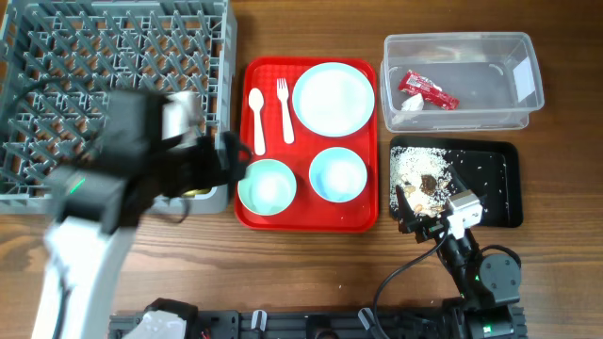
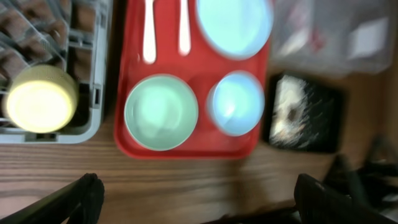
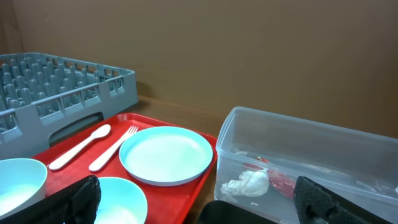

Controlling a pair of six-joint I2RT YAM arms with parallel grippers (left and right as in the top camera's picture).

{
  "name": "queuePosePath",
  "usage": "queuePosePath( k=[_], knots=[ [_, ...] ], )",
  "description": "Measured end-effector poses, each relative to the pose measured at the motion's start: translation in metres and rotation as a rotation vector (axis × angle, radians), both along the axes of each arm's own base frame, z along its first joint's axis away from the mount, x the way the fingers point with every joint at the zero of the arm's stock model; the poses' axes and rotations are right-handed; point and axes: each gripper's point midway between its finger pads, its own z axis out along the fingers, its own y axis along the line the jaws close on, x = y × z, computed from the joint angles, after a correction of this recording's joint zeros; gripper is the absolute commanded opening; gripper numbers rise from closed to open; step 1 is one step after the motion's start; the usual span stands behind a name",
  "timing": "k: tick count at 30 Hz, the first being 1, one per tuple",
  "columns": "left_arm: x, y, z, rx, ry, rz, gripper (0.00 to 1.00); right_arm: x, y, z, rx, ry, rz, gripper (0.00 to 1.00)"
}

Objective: Sort waste into correct bins and load items into the dishwasher rack
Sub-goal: 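Reach left gripper to the light-blue bowl and grasp its rim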

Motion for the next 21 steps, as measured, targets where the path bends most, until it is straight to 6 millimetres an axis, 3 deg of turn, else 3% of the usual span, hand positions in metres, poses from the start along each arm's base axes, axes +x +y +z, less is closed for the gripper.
queuePosePath(
  k=[5,10,13,17,21],
  knots=[
    [0.013,-0.043,-0.067,0.224,0.158,-0.085,0.9,0.0,0.0,0.0,0.0,0.0,0.0,1.0],
    [0.023,-0.061,-0.116,0.333,0.27,-0.022,0.68,0.0,0.0,0.0,0.0,0.0,0.0,1.0],
    [0.026,-0.063,-0.146,0.385,0.345,0.017,0.6,0.0,0.0,0.0,0.0,0.0,0.0,1.0],
    [0.026,-0.062,-0.173,0.433,0.42,0.057,0.57,0.0,0.0,0.0,0.0,0.0,0.0,1.0],
    [0.026,-0.063,-0.179,0.433,0.438,0.069,0.58,0.0,0.0,0.0,0.0,0.0,0.0,1.0]
  ],
)
